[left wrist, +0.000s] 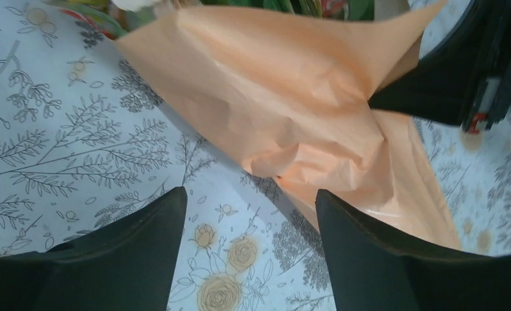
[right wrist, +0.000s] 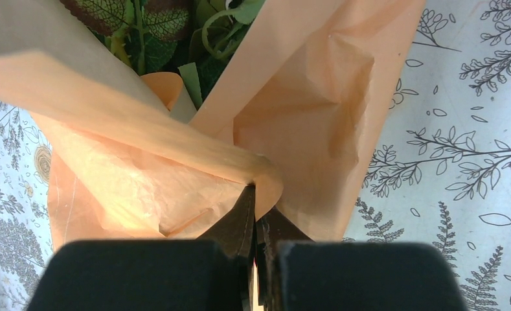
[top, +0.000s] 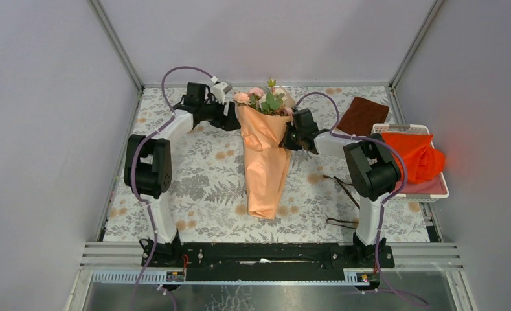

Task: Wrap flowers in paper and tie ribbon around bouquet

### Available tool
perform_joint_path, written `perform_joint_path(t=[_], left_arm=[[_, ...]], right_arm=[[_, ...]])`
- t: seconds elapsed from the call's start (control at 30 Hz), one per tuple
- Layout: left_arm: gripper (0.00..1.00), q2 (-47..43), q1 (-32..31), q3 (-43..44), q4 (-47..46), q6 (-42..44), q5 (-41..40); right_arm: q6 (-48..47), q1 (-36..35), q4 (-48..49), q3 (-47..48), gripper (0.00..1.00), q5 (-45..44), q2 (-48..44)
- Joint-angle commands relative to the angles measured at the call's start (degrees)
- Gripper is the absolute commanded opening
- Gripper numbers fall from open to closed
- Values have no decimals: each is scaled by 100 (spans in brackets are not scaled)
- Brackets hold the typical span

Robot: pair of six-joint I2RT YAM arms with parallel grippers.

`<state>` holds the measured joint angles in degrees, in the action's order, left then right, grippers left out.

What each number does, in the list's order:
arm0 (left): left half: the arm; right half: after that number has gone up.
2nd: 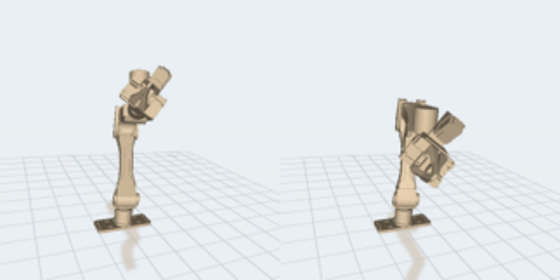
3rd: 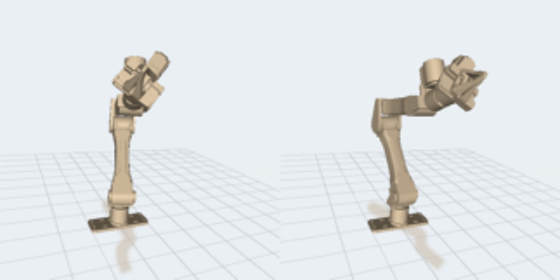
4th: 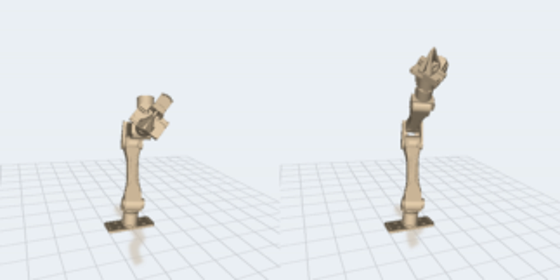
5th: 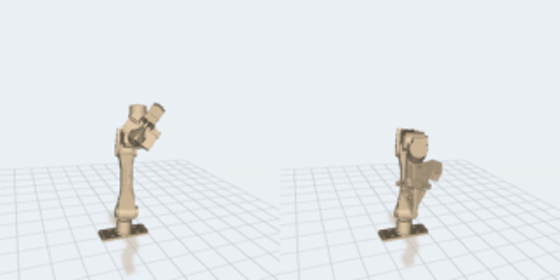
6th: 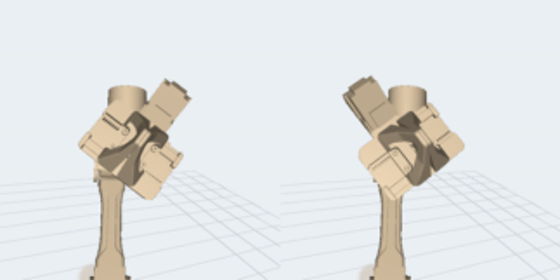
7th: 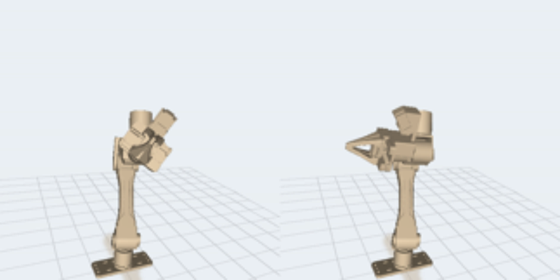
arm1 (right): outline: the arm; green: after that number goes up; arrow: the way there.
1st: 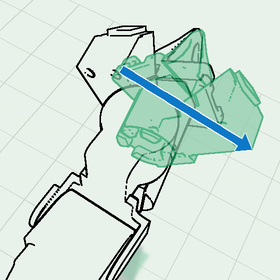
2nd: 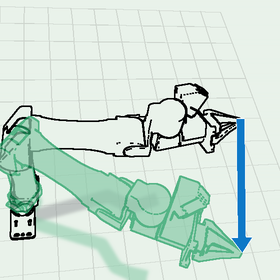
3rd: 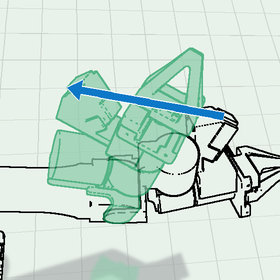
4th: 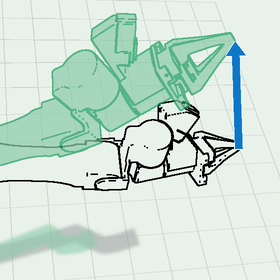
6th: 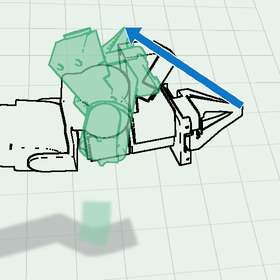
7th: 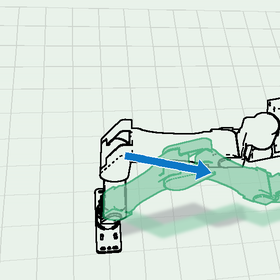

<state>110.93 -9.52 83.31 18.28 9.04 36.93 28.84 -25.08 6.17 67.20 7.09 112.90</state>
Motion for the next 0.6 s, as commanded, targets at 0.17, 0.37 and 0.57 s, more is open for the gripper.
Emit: perform_joint_path(t=[0.17, 0.37, 0.57], left_arm=[[99, 1095, 321, 388, -1802, -2646, 796], [99, 1171, 173, 112, -2300, -2873, 494], [98, 1553, 87, 188, -2283, -2946, 199]], right_arm=[[-95, 21, 94, -40, 0, -29, -139], [-89, 21, 112, -68, 0, 20, -89], [-144, -1, 16, -96, 5, -92, -80]])
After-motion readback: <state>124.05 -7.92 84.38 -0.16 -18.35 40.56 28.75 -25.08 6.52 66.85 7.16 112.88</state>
